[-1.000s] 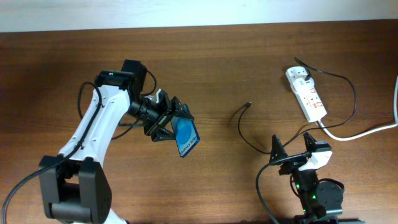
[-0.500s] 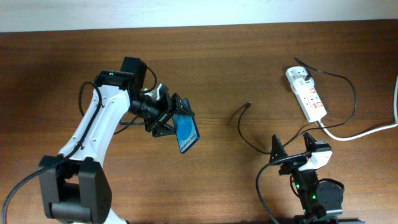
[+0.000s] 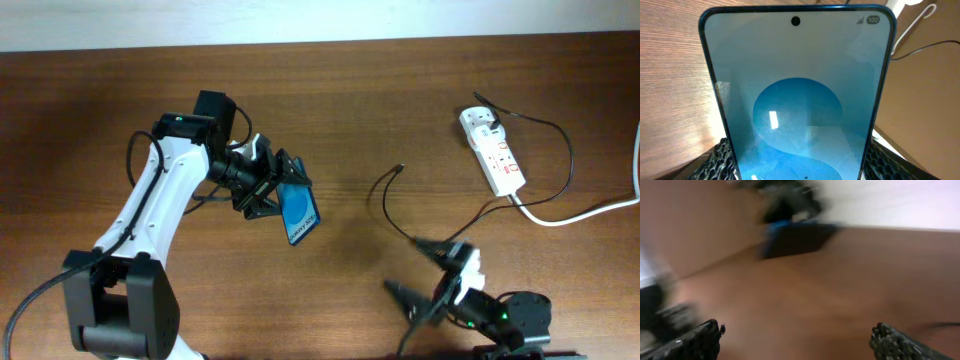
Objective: Plug charger to phone and switch on socket
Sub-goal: 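Swing the right gripper toward the phone held by the left gripper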
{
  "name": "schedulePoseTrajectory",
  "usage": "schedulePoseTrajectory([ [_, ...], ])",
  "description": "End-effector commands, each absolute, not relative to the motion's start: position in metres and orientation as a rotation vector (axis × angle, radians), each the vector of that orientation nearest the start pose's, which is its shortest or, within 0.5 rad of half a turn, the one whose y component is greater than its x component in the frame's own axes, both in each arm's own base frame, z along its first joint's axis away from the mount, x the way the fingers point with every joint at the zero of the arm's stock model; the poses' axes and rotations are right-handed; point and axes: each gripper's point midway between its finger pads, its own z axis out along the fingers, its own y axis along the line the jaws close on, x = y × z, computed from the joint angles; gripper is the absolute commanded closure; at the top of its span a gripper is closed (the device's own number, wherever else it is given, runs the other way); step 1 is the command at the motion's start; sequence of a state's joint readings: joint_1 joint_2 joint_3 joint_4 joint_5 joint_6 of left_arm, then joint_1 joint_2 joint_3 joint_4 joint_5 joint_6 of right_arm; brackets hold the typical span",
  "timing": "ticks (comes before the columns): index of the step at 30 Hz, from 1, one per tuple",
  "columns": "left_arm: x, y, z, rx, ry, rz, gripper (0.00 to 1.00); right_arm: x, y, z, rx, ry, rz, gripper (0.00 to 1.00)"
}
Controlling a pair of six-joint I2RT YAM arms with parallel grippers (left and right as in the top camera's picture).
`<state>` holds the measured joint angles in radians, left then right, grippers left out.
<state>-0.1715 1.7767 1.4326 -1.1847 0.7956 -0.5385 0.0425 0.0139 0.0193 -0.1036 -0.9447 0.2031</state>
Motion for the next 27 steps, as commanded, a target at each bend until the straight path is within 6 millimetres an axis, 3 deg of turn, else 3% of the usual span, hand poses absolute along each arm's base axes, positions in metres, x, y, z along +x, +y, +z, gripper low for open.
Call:
schedulePoseTrajectory([
  [1, 0.313, -0.177, 0.157, -0.487, 3.059, -1.244, 0.55, 0.103, 0.172, 0.157, -0.887, 1.549, 1.331, 0.02],
  [5, 0.313, -0.177, 0.157, -0.486, 3.059, -1.244, 0.56, 0.087, 0.174, 0.160, -0.960, 1.511, 1.407, 0.02],
  [9, 0.313, -0.176, 0.156, -0.487, 3.061, -1.233, 0.56, 0.106, 0.172, 0.165, -0.793, 1.604, 1.403, 0.02],
  [16, 0.313, -0.176, 0.156, -0.487, 3.061, -1.232, 0.57, 0.107, 0.168, 0.235, -0.740, 1.434, 1.369, 0.02],
  [27, 0.312, -0.176, 0.156, -0.492, 3.067, -1.230, 0.56, 0.156, 0.165, 0.245, -0.505, 1.648, 1.440, 0.02],
])
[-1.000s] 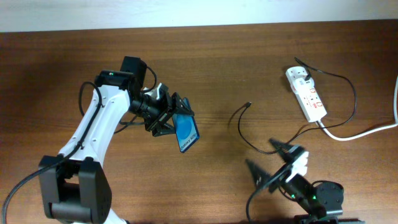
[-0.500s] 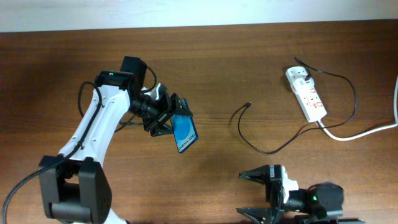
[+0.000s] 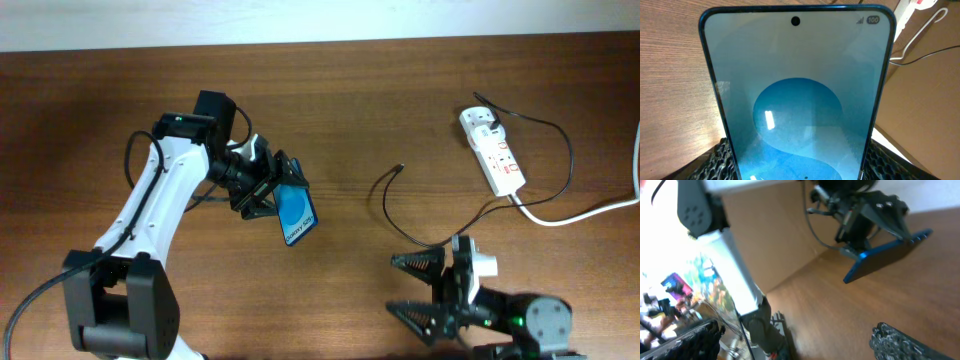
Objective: Plug charger to phone and switch on socket
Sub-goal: 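Swing the right gripper toward the phone held by the left gripper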
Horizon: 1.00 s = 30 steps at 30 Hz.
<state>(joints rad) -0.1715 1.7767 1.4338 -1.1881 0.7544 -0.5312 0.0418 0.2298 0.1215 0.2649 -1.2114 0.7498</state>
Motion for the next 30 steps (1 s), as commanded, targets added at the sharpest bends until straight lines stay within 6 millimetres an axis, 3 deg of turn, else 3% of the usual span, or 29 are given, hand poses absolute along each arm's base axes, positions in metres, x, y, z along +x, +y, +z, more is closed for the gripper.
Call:
schedulePoseTrajectory([
  [1, 0.312, -0.176, 0.156, -0.492, 3.067, -1.230, 0.57, 0.162, 0.166, 0.249, -0.505, 1.663, 1.446, 0.02],
  [7, 0.312, -0.176, 0.156, -0.493, 3.067, -1.231, 0.56, 0.203, 0.171, 0.277, -0.530, 1.735, 1.506, 0.02],
  [16, 0.312, -0.176, 0.156, -0.490, 3.066, -1.230, 0.53, 0.255, 0.168, 0.267, -0.394, 1.831, 1.482, 0.02],
  [18, 0.313, -0.176, 0.156, -0.483, 3.064, -1.231, 0.53, 0.271, 0.165, 0.261, -0.344, 1.855, 1.425, 0.02],
  [23, 0.312, -0.176, 0.156, -0.468, 3.064, -1.230, 0.52, 0.303, 0.140, 0.220, -0.203, 2.088, 1.112, 0.02],
  [27, 0.312, -0.176, 0.156, -0.468, 3.064, -1.230, 0.51, 0.305, 0.118, 0.220, -0.209, 2.219, 0.861, 0.02],
  [30, 0.312, -0.176, 0.156, -0.468, 3.065, -1.230, 0.52, 0.300, 0.094, 0.218, -0.108, 2.345, 0.682, 0.02],
])
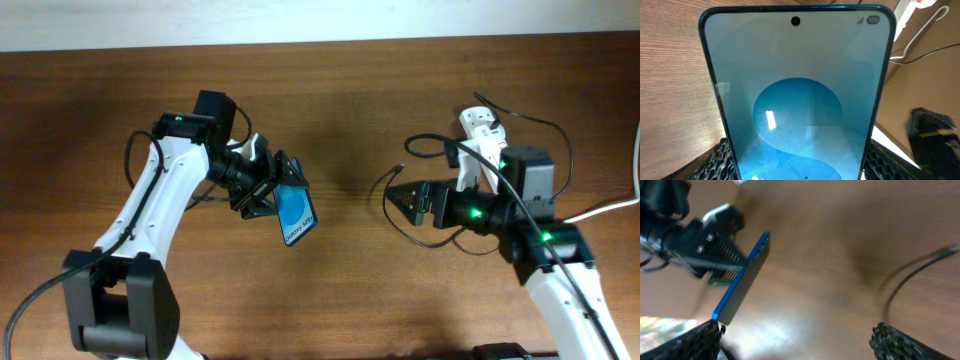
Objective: Plug charger to phone and switch on socket
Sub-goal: 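Swing the right gripper toward the phone held by the left gripper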
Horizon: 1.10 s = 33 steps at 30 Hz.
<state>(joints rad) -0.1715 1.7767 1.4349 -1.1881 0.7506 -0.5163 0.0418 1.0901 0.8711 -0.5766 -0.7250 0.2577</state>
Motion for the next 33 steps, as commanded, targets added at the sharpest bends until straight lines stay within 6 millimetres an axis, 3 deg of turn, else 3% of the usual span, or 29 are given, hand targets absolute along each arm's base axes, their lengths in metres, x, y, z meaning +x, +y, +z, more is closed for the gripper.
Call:
schedulePoseTrajectory([
  [1, 0.312, -0.176, 0.156, -0.468, 3.065, -1.230, 0.52, 0.298, 0.087, 0.218, -0.077, 2.378, 0.630, 0.02],
  [11, 0.312, -0.176, 0.156, -0.469, 3.065, -1.233, 0.53, 0.262, 0.098, 0.204, -0.037, 2.532, 0.770, 0.02],
  [17, 0.313, -0.176, 0.157, -0.503, 3.062, -1.237, 0.55, 0.271, 0.116, 0.210, -0.112, 2.485, 0.857, 0.02],
  [25, 0.332, -0.180, 0.159, -0.659, 2.992, -1.255, 0.55, 0.274, 0.173, 0.190, -0.344, 2.514, 0.924, 0.02],
  [29, 0.348, -0.182, 0.162, -0.748, 2.925, -1.278, 0.56, 0.279, 0.175, 0.182, -0.216, 2.567, 0.838, 0.02],
  [33, 0.361, -0.184, 0.166, -0.853, 2.868, -1.299, 0.58, 0.280, 0.191, 0.189, -0.228, 2.534, 0.870, 0.02],
])
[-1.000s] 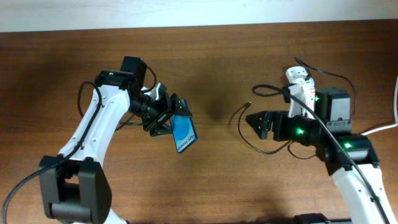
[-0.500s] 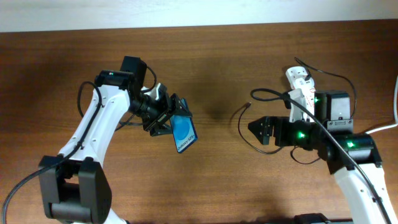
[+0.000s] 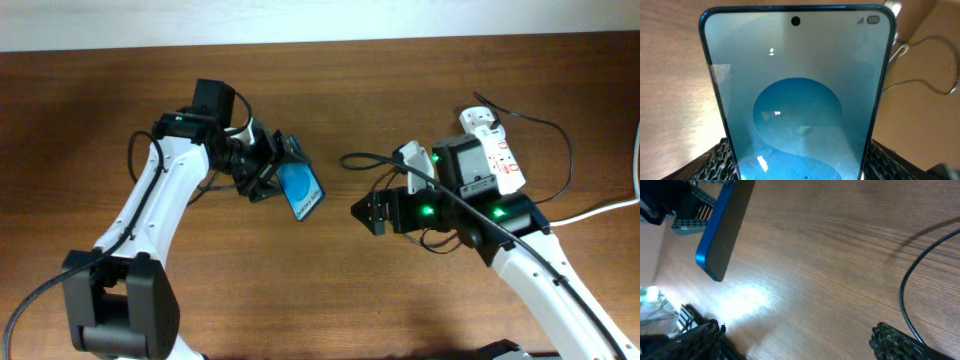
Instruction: Plug charger to phone and switch on socket
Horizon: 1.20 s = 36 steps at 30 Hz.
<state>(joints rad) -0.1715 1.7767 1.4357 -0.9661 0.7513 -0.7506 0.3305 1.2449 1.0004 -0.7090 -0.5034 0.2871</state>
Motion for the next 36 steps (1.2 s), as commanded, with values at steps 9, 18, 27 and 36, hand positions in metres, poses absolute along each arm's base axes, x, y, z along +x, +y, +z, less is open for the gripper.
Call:
schedulePoseTrajectory([
  [9, 0.368, -0.197, 0.170, -0.966, 2.828, -1.336, 0.56, 0.303, 0.210, 0.195, -0.174, 2.444, 0.805, 0.01],
  [18, 0.368, -0.208, 0.174, -0.975, 2.818, -1.371, 0.56, 0.319, 0.235, 0.179, -0.159, 2.439, 0.842, 0.02],
  [27, 0.370, -0.209, 0.175, -1.078, 2.803, -1.381, 0.55, 0.326, 0.254, 0.194, -0.111, 2.369, 0.930, 0.26],
  [36, 0.365, -0.216, 0.179, -1.179, 2.808, -1.434, 0.55, 0.330, 0.262, 0.192, -0.123, 2.355, 0.933, 0.34],
])
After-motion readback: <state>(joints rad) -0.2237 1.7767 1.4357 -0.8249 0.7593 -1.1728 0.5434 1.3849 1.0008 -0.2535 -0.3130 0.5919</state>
